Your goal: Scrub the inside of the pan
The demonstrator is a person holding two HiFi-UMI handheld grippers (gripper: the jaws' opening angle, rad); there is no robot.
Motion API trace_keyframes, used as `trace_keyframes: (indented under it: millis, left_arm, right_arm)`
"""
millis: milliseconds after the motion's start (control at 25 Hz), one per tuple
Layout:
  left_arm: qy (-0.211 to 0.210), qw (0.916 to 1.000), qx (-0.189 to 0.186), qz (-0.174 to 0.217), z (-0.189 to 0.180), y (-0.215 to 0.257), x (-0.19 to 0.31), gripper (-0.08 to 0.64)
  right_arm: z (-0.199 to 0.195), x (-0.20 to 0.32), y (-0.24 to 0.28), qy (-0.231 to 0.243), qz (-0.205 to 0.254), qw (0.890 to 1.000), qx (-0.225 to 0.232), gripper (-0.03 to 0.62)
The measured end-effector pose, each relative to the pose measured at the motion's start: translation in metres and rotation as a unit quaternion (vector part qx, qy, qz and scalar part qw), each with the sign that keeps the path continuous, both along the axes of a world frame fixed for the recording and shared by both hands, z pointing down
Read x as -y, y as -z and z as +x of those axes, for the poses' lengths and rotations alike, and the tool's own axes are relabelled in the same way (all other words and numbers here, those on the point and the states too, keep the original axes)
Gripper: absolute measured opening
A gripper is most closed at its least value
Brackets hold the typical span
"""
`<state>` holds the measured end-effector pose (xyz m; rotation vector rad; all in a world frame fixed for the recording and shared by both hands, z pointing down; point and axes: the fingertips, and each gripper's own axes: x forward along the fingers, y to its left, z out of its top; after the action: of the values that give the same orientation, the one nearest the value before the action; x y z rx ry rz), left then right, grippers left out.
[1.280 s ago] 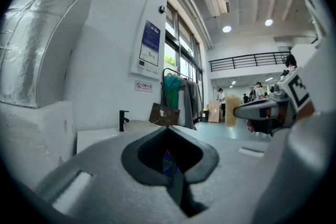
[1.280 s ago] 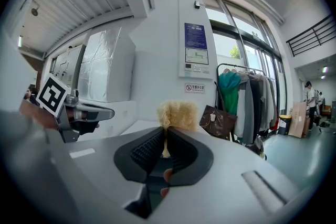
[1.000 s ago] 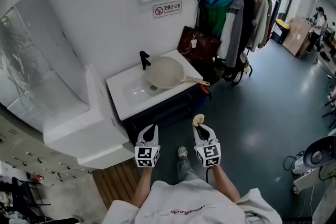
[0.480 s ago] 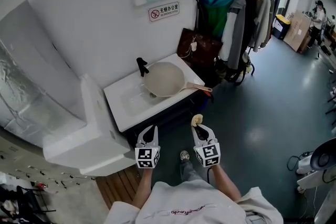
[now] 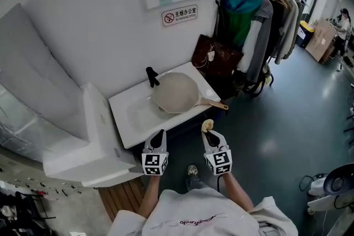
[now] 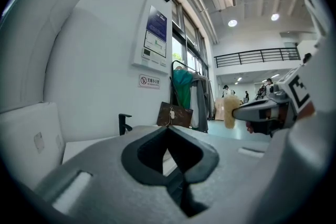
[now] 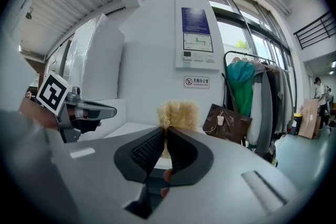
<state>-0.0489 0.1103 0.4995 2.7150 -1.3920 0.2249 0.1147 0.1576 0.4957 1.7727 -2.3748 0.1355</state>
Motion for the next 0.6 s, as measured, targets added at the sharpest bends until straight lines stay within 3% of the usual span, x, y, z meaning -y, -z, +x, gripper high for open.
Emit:
trace_keyframes:
  millis: [600]
  left_arm:
    - [0.015,0.9999,0.008,0.0,0.042,0.006,0.112,0.0]
  right_arm:
    - [0.034,0.117,0.001,0.025,0.0,1.0,0.007,0.025]
